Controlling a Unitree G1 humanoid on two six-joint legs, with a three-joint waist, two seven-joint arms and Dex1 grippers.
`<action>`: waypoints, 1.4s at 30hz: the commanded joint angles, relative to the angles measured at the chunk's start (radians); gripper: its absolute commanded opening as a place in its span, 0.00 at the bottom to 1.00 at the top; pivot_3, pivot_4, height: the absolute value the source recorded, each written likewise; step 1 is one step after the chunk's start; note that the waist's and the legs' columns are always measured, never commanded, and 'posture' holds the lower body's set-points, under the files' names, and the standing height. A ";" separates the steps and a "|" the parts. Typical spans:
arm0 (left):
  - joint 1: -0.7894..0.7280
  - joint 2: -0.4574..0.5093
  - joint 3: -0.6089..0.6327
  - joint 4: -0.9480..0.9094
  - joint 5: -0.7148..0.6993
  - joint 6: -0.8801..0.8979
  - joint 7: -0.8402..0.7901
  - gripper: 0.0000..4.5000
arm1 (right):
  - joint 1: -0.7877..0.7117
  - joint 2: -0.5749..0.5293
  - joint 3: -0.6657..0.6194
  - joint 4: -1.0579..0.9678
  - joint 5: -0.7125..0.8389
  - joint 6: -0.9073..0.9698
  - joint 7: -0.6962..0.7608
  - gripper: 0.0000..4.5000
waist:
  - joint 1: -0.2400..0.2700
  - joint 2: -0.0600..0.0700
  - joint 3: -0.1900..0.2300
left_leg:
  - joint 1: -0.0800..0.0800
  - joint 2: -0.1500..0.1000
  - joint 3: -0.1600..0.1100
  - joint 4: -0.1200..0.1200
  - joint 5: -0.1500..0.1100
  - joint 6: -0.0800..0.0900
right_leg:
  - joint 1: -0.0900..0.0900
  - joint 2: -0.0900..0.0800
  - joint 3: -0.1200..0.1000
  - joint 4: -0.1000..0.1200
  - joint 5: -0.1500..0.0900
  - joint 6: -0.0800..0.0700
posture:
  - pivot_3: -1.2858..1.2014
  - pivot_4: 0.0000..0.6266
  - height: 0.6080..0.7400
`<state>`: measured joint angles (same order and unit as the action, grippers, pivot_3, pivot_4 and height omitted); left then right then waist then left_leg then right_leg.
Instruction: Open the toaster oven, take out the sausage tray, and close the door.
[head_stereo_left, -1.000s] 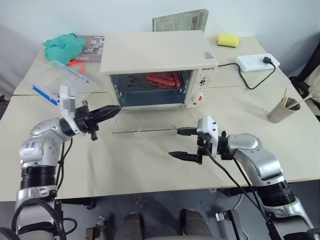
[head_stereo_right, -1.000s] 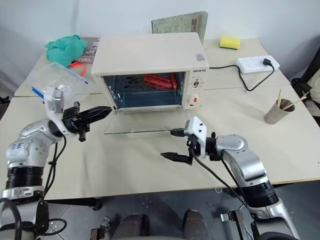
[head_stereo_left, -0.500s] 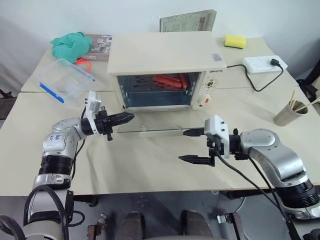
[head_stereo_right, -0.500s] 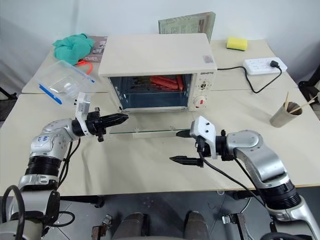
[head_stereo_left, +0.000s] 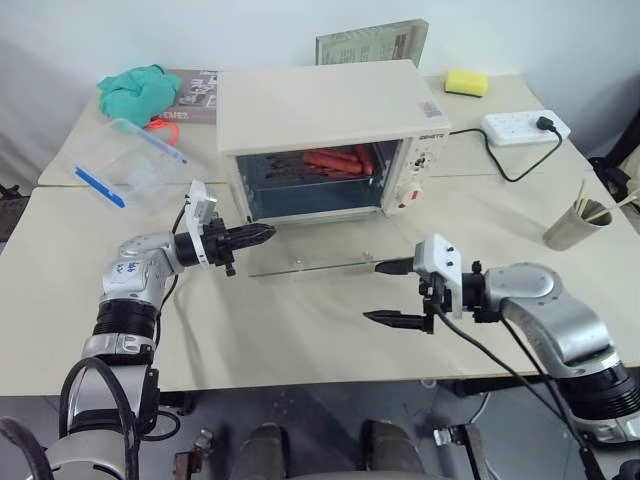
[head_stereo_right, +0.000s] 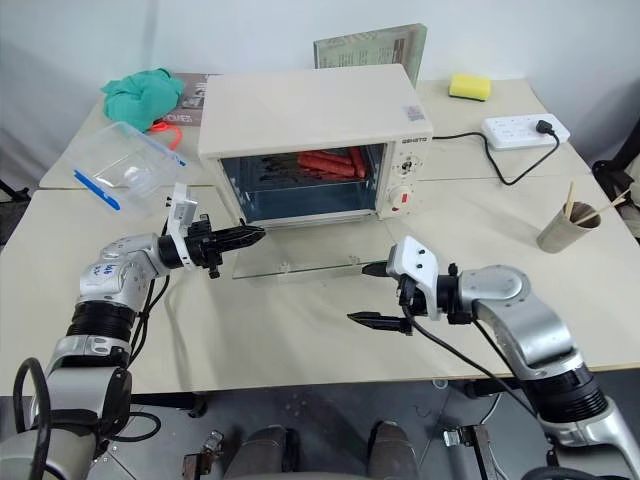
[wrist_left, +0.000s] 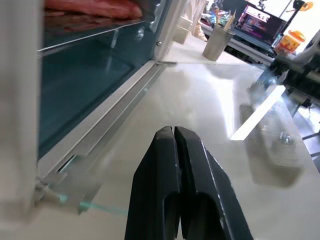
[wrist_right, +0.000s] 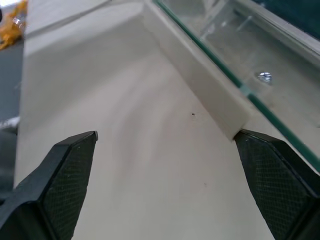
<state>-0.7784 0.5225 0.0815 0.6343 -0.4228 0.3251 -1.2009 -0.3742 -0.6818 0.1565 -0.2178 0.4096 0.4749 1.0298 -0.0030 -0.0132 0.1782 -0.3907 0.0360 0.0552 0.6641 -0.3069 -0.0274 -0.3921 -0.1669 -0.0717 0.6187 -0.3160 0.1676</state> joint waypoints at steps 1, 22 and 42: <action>-0.022 -0.001 0.015 0.004 0.007 -0.018 0.001 0.01 | 0.032 0.034 0.012 0.027 0.008 -0.010 0.010 1.00 | -0.003 0.000 0.000 | 0.000 0.000 0.001 0.000 0.000 0.000 | 0.000 0.000 0.000 0.000 0.000 0.000 | 0.52 0.24 1.00; -0.048 -0.016 0.004 0.049 0.037 -0.030 -0.026 0.01 | 0.149 0.014 -0.037 0.034 0.077 0.070 0.038 1.00 | 0.022 -0.001 0.000 | 0.000 0.000 0.001 0.001 -0.001 0.001 | 0.001 0.000 0.000 0.000 0.000 0.000 | 0.52 0.24 1.00; -0.079 -0.061 0.005 0.107 0.062 -0.079 -0.005 0.01 | 0.089 0.040 -0.022 -0.087 0.096 0.190 -0.086 1.00 | 0.008 -0.001 0.000 | 0.000 0.001 0.001 0.002 -0.002 0.001 | 0.000 0.000 -0.001 0.000 0.000 0.000 | 0.52 0.24 1.00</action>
<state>-0.8288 0.4669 0.0757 0.7488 -0.3613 0.2627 -1.2077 -0.2887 -0.6438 0.0989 -0.2961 0.5181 0.6543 0.9349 0.0052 -0.0139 0.1778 -0.3903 0.0367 0.0564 0.6661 -0.3086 -0.0266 -0.3917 -0.1669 -0.0722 0.6189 -0.3159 0.1678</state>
